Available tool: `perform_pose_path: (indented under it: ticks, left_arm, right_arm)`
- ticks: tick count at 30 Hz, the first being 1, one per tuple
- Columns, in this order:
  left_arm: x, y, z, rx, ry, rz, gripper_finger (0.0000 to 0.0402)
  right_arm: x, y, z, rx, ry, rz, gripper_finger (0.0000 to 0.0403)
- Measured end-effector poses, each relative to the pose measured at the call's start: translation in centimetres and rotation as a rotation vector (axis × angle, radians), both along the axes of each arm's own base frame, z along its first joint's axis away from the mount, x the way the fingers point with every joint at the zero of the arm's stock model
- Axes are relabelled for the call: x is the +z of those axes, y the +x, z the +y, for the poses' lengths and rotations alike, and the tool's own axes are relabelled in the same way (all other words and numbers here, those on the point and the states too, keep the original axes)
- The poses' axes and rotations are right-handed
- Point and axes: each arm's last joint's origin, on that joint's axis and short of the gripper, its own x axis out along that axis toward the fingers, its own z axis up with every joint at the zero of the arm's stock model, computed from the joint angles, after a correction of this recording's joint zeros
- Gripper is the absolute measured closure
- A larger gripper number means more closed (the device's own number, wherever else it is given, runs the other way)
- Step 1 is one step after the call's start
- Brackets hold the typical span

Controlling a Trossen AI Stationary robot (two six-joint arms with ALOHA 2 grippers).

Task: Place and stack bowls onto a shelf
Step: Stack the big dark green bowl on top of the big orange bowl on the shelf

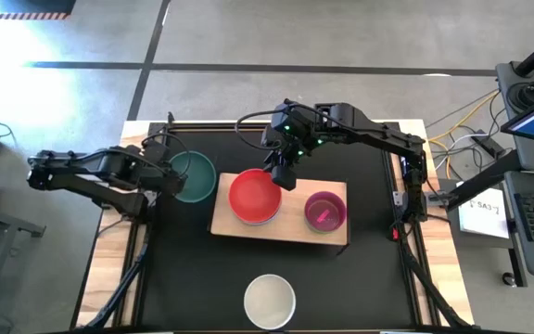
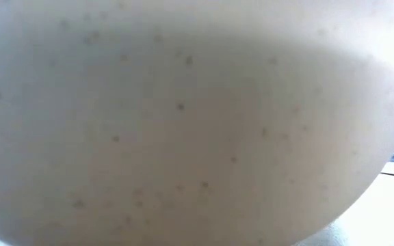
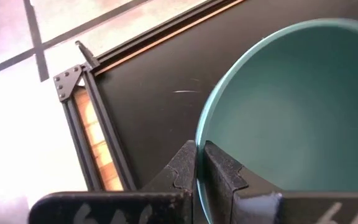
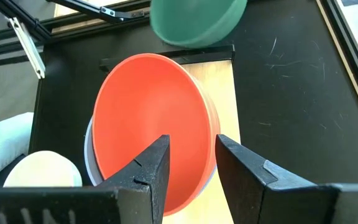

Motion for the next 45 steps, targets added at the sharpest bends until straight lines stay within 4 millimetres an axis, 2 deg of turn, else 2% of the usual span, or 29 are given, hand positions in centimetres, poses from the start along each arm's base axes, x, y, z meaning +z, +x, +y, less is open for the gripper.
perform_pose_path:
  ticks: [5,8,17,23,27,33,45]
  left_arm:
    - [0.0,-0.3,0.5,0.019,0.016,0.008,0.0401]
    - [0.8,-0.5,0.7,0.030,0.042,-0.020,0.0401]
    - [5.6,-0.7,0.9,-0.004,0.118,-0.158,0.0401]
    - [8.0,0.0,0.8,-0.058,0.140,-0.196,0.0401]
    - [9.1,0.6,0.6,-0.100,0.118,-0.226,0.0401]
    - [9.9,1.8,-0.3,-0.221,0.043,-0.282,0.0401]
    - [10.3,2.6,-2.7,-0.388,-0.016,-0.367,0.0401]
  right_arm:
    - [0.0,0.0,0.0,-0.002,0.002,0.001,0.0284]
    - [0.0,0.0,0.0,-0.006,0.006,0.002,0.0284]
    - [0.1,0.0,0.4,0.033,0.125,-0.001,0.0284]
    - [-0.2,0.5,0.8,0.056,0.105,-0.005,0.0284]
    - [-1.5,1.4,0.4,0.015,0.062,0.038,0.0284]
    - [-3.0,2.2,0.2,0.033,0.029,0.093,0.0284]
    - [-4.1,2.9,-0.9,-0.004,-0.017,0.125,0.0284]
